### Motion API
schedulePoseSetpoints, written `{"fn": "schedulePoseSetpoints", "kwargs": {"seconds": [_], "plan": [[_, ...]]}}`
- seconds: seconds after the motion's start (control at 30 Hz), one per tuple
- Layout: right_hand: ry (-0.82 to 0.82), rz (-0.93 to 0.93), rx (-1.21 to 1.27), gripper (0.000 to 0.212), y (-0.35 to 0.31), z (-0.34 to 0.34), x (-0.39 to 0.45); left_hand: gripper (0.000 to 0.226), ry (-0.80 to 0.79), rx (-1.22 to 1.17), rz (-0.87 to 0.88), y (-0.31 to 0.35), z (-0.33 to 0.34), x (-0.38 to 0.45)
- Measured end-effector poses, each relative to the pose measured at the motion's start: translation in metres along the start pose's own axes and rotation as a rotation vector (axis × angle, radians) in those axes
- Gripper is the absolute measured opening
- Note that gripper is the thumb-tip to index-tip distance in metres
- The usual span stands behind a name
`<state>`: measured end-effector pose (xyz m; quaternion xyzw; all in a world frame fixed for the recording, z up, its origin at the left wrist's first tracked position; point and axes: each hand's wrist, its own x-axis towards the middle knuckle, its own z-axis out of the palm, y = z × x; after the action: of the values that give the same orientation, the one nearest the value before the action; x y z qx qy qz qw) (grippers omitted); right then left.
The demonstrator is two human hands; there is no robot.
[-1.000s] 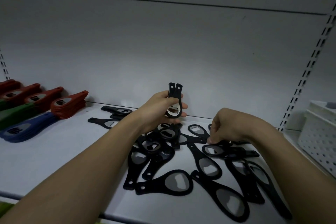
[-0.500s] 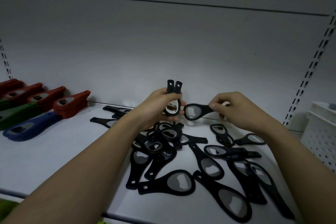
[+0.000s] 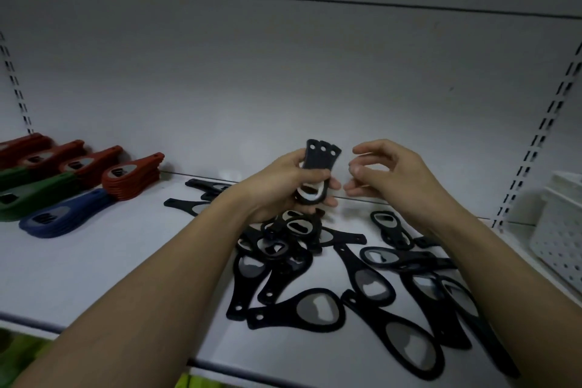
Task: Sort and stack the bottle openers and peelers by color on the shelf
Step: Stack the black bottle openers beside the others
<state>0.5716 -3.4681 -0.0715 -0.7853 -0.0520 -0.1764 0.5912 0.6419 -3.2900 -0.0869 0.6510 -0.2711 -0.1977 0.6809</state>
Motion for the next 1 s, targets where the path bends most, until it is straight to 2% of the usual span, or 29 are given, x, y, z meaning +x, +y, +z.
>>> {"fn": "schedulePoseSetpoints", "kwargs": {"seconds": [0.07, 0.13, 0.2, 0.27, 0.33, 0.43, 0.53, 0.7, 0.8, 0.9, 1.0], "plan": [[-0.047, -0.010, -0.196, 0.016, 0.003, 0.001, 0.000, 0.015, 0.130, -0.049, 0.040, 0.002, -0.007, 0.002], [-0.196, -0.041, -0.518, 0.009, 0.008, 0.002, 0.000, 0.012, 0.222, -0.078, 0.060, 0.002, -0.013, 0.003], [-0.333, -0.023, -0.761, 0.007, 0.013, 0.000, 0.000, 0.017, 0.266, -0.113, 0.044, 0.002, -0.016, 0.003], [-0.390, 0.058, -0.838, 0.010, 0.014, -0.006, 0.001, 0.021, 0.265, -0.193, 0.014, 0.002, -0.018, 0.003], [-0.437, 0.143, -0.824, 0.011, 0.012, -0.012, -0.001, 0.016, 0.257, -0.265, 0.000, 0.002, -0.018, 0.003], [-0.491, 0.171, -0.820, 0.008, 0.013, -0.014, -0.002, 0.008, 0.259, -0.292, 0.010, 0.002, -0.017, 0.003], [-0.499, 0.188, -0.814, 0.006, 0.013, -0.014, -0.001, 0.007, 0.247, -0.178, 0.016, 0.000, -0.016, 0.002], [-0.477, 0.245, -0.581, 0.007, 0.004, -0.022, -0.002, 0.011, 0.241, -0.067, 0.002, -0.001, -0.015, 0.001], [-0.289, 0.213, -0.342, 0.013, 0.001, -0.026, 0.001, 0.006, 0.225, -0.063, -0.043, -0.001, -0.013, 0.000], [-0.051, 0.108, -0.137, 0.018, -0.002, -0.031, 0.006, 0.013, 0.195, -0.070, -0.066, -0.001, -0.012, 0.000], [0.013, 0.071, 0.024, 0.019, -0.003, -0.028, 0.008, 0.023, 0.129, -0.079, -0.075, 0.002, -0.008, -0.001]]}}
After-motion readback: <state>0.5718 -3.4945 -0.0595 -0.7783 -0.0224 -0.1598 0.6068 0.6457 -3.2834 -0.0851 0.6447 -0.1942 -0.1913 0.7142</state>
